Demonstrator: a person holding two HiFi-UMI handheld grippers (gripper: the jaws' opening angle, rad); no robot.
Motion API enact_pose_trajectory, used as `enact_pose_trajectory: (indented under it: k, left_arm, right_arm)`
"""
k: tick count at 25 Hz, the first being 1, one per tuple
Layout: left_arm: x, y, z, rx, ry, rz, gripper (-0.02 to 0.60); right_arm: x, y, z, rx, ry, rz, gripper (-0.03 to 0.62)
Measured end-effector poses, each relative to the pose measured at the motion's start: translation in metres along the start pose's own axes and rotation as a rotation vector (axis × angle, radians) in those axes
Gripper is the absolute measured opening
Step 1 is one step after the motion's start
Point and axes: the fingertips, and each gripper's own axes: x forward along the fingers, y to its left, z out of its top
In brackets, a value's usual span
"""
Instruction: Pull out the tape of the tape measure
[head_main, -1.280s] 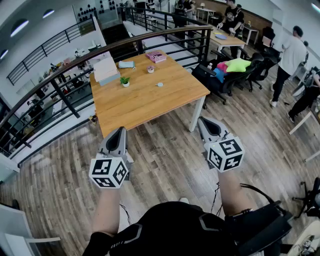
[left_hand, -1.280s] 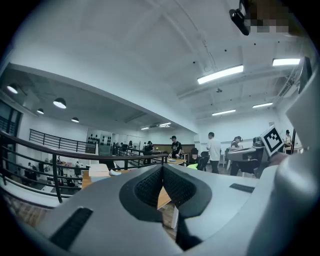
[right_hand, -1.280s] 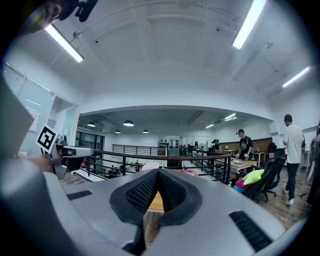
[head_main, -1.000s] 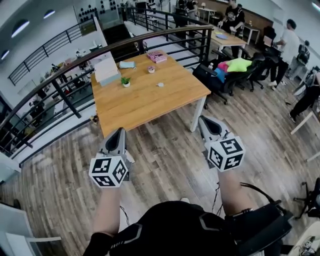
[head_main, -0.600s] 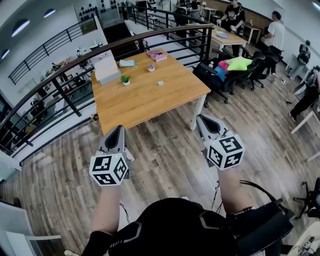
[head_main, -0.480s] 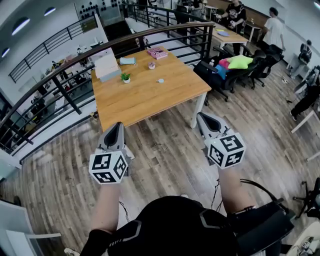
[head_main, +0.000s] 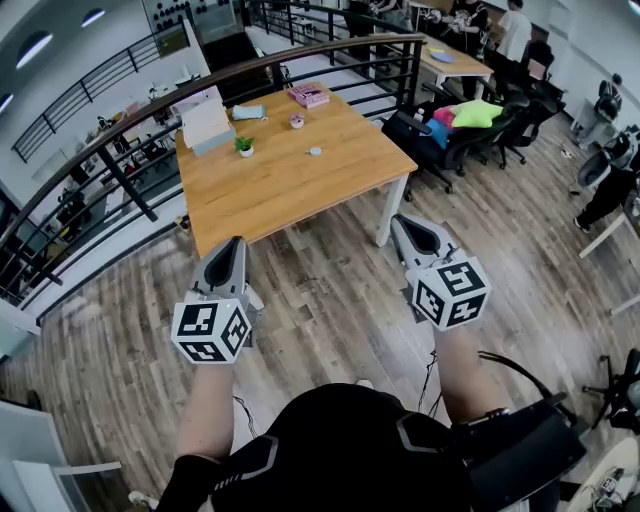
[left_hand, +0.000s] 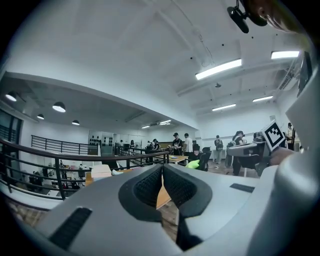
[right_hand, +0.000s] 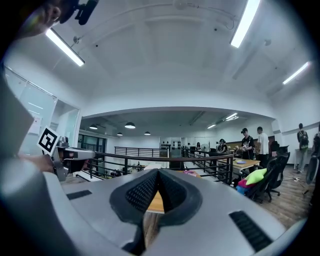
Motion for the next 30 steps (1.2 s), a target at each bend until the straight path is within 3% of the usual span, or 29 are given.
enact_pose_trajectory:
  k: [5,7,9,11,17,30]
  left_arm:
    - [-0.001,0.001,0.001,-0.016,-0.017,0.0,0.04]
    - [-0.001,0.0,-0.003,-0.024,-0.015,-0.01,0.164]
    - [-0.002,-0.001,-0.005,-0.022,-0.016,-0.011,0.207]
    - [-0.001,-0.002,-0.007,-0.014,-0.017,-0.009,0.23]
    - [0.006,-0.007,-0.011,-0.022,-0.011,0.002,0.268]
    - [0.039,-0.047,-0.019,-0.009,0.007,0.01,0.268]
  right_arm:
    - [-0.004,-0.007,0.0,0.012,-0.004,-0.002,0.075]
    - [-0.005,-0.008,0.0,0.015,-0.01,0.008,0.137]
    - [-0.006,-0.01,-0.001,0.017,-0.011,0.013,0.213]
    - [-0.006,-0.013,-0.002,0.022,-0.01,0.012,0.251]
    - [-0.005,-0.017,-0.01,0.003,0.023,0.027,0.302]
    - [-0.014,-0.057,-0.02,0.003,0.022,0.072,0.302]
